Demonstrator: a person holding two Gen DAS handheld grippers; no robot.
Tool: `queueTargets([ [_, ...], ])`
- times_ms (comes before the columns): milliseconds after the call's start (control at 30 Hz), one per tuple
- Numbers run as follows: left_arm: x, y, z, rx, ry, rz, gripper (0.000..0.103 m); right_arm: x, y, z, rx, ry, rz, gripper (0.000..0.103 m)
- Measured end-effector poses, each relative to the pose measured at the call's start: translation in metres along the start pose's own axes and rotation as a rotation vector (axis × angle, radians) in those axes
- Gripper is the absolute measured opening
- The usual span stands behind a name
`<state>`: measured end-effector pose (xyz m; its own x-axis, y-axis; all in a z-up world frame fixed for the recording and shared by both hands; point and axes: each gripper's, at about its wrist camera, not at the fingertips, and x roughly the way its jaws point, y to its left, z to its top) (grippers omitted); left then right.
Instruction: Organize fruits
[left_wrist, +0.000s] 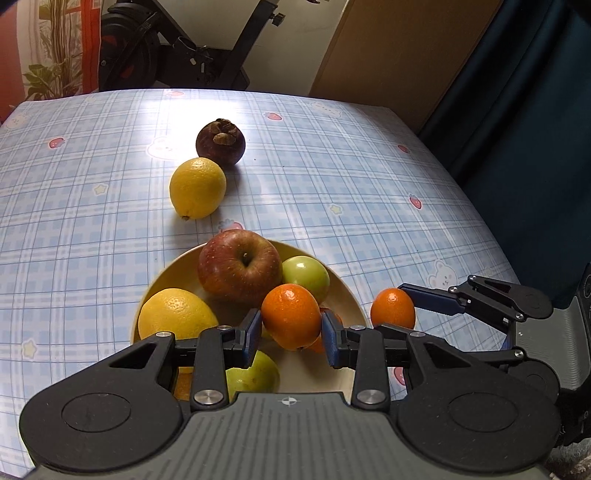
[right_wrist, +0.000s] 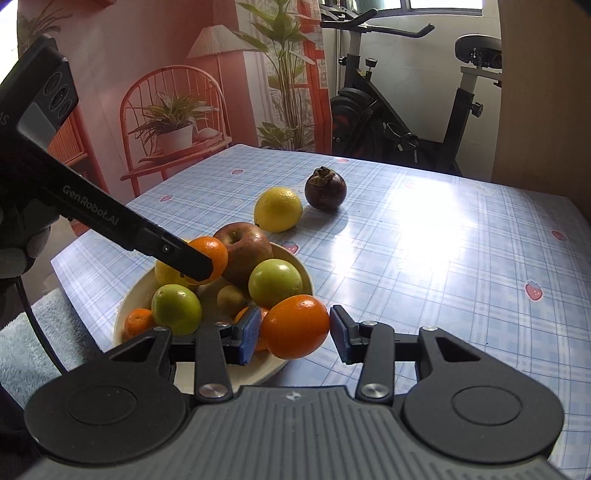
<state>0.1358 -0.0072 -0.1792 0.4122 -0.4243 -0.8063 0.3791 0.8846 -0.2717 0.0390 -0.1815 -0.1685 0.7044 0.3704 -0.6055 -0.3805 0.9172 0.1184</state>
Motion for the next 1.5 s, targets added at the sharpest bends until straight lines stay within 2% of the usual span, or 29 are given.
queueTargets([
  [133, 0.002, 0.006, -0.004, 0.007, 0.005, 0.030, 0.037, 0.009, 0.011, -0.001, -0.015, 0.031, 0.012, 0.044],
  [600, 0.008, 0.012, -0.005, 0.000, -0.017, 0.052, 0.037, 0.022, 0.020, -0.007, -0.021, 0.096, 0.035, 0.044],
  [800, 0.003, 0.010, -0.001, 0.002, -0.039, 0.061, 0.037, 0.020, 0.020, -0.005, -0.018, 0.084, 0.033, 0.045],
  [1000, -0.015, 0.008, 0.007, 0.011, -0.110, 0.077, 0.037, 0.014, 0.014, 0.003, -0.001, 0.048, 0.021, 0.045],
  [1200, -0.033, 0.015, 0.022, -0.004, -0.198, 0.126, 0.037, 0.011, 0.000, 0.022, 0.010, 0.005, -0.012, 0.045],
  [1500, -0.041, 0.033, 0.056, -0.040, -0.252, 0.178, 0.037, 0.025, -0.023, 0.060, 0.008, -0.030, -0.036, 0.045],
])
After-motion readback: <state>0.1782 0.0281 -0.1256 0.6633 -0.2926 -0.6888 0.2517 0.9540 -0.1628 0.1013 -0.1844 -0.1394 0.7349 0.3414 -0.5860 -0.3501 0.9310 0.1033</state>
